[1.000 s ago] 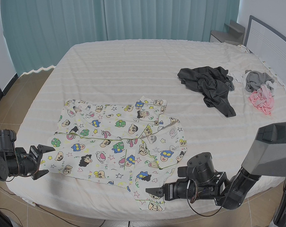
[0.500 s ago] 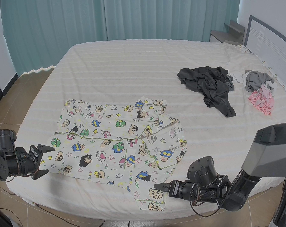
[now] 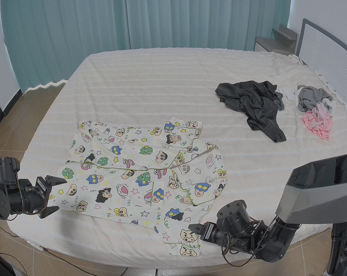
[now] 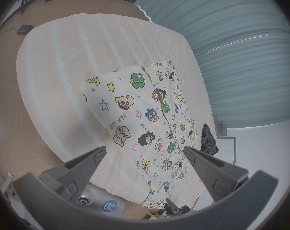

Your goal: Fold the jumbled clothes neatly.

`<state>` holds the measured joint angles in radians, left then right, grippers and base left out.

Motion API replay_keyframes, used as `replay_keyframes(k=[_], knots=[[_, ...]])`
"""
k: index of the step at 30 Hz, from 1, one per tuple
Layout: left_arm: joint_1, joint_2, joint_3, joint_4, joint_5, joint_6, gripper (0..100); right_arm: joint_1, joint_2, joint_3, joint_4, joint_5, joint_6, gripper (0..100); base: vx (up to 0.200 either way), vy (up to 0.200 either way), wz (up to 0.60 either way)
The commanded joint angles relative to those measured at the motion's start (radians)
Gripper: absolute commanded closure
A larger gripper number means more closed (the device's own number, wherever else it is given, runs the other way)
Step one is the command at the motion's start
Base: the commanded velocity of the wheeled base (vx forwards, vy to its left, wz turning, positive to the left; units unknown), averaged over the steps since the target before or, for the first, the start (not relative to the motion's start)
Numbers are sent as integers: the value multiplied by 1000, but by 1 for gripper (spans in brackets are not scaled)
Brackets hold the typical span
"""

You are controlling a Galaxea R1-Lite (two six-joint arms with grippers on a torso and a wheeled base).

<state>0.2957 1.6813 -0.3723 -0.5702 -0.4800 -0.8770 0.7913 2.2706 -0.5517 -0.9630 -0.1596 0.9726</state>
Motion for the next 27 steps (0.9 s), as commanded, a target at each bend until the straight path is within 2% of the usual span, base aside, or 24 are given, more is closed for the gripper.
replay_keyframes(k=[1,5,12,18,19,21,27], knots=[[0,2,1,0,0,0,0,-6,-13,9,0,0,44,0,0,0,0],[0,2,1,0,0,0,0,-24,-40,35,-2,-1,100,0,0,0,0],[-1,2,3,0,0,0,0,-14,-49,98,1,-11,86,0,0,0,0],[0,2,3,0,0,0,0,-18,-23,75,49,-12,3,0,0,0,0],[0,3,3,0,0,-2,0,-26,-22,19,144,-17,-23,0,0,0,0],[-1,3,3,0,0,-2,0,-30,-22,-25,224,-21,-31,0,0,0,0],[0,3,1,0,0,-5,0,-23,-20,-77,257,-23,-126,0,0,0,0]])
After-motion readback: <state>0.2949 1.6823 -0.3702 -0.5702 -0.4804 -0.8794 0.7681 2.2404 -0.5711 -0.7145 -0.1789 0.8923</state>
